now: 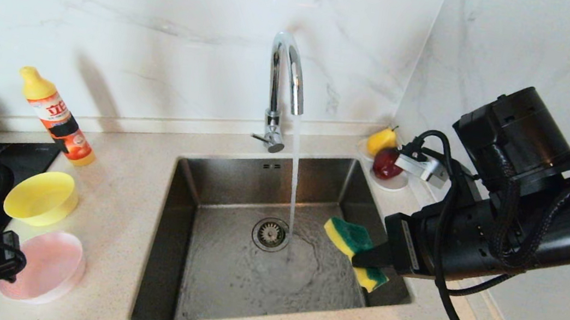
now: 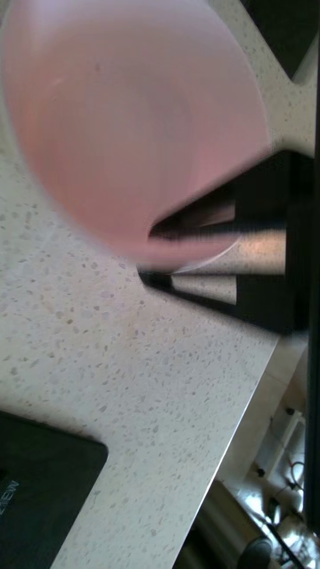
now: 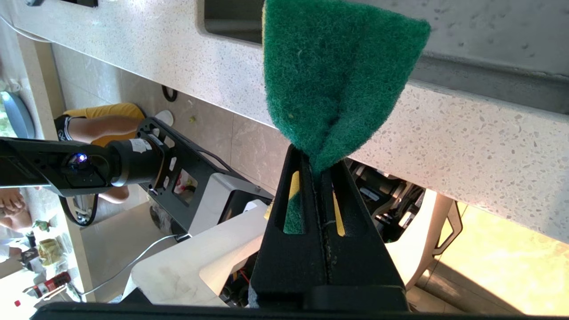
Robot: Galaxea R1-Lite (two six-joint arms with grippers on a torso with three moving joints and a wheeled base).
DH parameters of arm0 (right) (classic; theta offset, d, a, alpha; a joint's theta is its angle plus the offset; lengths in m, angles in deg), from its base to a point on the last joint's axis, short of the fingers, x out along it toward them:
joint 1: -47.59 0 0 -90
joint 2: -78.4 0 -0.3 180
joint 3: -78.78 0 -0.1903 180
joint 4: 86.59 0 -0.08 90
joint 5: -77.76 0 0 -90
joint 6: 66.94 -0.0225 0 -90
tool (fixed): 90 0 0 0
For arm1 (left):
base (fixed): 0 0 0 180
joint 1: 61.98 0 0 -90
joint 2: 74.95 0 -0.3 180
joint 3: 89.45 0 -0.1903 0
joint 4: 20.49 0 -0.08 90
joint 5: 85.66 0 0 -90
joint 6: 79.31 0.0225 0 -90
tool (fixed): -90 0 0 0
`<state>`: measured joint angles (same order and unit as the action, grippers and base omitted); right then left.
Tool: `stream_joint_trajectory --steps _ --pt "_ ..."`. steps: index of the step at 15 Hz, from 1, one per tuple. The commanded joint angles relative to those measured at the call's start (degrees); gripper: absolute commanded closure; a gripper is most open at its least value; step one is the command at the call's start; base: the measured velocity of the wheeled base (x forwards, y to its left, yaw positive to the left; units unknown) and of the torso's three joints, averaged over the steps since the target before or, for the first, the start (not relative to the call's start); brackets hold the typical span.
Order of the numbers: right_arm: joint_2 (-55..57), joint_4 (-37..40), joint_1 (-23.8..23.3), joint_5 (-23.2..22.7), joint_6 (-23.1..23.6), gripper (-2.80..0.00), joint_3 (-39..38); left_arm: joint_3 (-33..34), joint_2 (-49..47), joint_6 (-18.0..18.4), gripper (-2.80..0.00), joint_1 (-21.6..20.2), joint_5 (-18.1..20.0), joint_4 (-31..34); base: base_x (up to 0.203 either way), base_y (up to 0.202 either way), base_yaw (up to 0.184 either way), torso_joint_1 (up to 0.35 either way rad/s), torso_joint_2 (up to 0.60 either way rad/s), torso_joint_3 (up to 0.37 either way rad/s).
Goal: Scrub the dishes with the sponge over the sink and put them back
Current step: Wash the bowl
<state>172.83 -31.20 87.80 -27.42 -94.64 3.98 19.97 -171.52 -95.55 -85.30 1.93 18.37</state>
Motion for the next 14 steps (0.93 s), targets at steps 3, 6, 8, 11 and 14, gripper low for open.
stream_joint_trajectory --steps 3,6,8,11,14 --pt "0.0 0.1 0.0 -0.1 -0.1 0.00 0.1 0.7 -1.5 -0.4 -2.80 -0.7 0.6 -0.8 0.000 0.000 0.000 0.000 0.00 0.000" --pt "0.2 0.1 0.0 -0.2 -0.2 0.00 -0.1 0.8 -1.3 -1.5 -2.80 -1.7 5.5 -0.6 0.000 0.000 0.000 0.000 0.00 0.000" --pt "0.2 0.1 0.0 -0.2 -0.2 0.00 -0.2 0.8 -1.8 -2.7 -2.80 -3.0 11.0 -0.7 0.000 0.000 0.000 0.000 0.00 0.000" --pt "-0.1 0.1 0.0 -0.1 -0.2 0.00 0.0 0.9 -2.8 -2.8 -2.80 -4.3 15.8 -0.8 0.000 0.000 0.000 0.000 0.00 0.000" --pt "0.0 0.1 0.0 -0.1 -0.2 0.00 -0.1 1.1 -4.3 -2.7 -2.80 -5.2 16.1 -0.9 0.000 0.000 0.000 0.000 0.00 0.000"
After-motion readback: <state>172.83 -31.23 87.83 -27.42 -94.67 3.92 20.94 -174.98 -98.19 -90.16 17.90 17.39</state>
